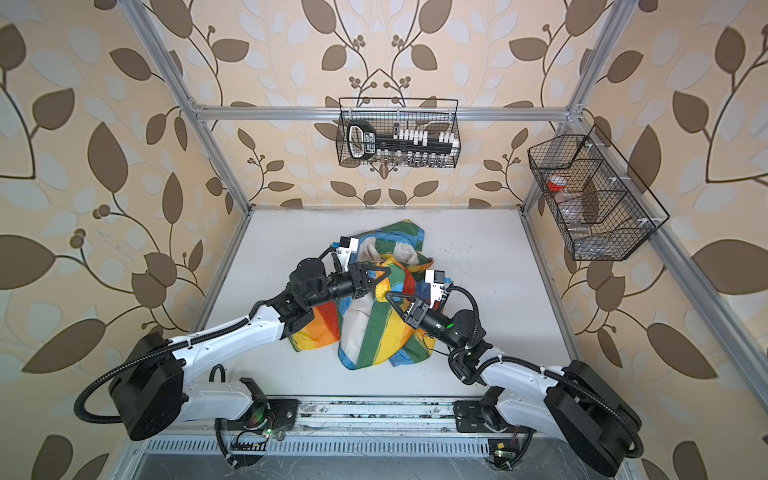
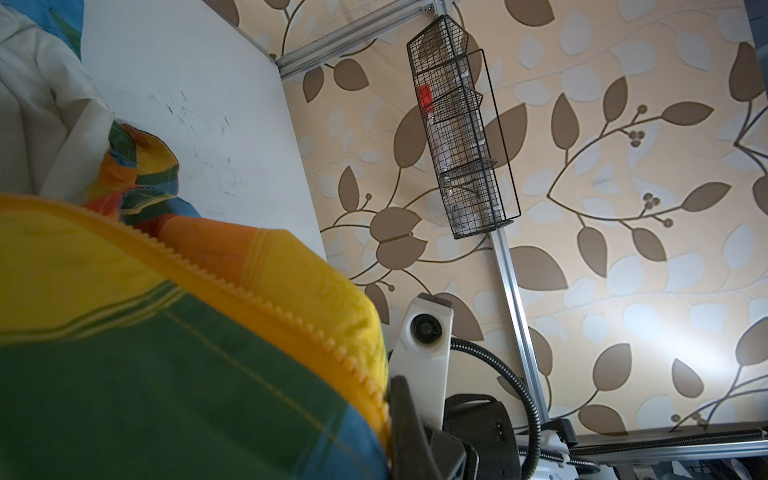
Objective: Zip up the jacket
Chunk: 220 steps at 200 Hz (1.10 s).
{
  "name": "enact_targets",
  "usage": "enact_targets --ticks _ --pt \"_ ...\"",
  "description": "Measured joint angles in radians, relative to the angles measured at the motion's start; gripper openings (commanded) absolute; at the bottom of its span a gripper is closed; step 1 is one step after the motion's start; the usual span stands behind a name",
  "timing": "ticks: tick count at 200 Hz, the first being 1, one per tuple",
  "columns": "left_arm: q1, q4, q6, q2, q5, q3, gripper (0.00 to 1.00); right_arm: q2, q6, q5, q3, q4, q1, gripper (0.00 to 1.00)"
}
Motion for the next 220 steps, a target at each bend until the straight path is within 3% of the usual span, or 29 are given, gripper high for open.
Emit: enact_targets --ticks 78,220 --pt "0.0 0.0 -0.004 -0.028 0.0 0.0 0.0 0.036 0.031 -0.026 -0.002 0.116 -0.021 0.26" --pt "0.0 -0.01 -0.004 -0.029 0.0 0.0 0.0 -0.035 0.004 -0.063 -0.017 0.048 -0.033 0.15"
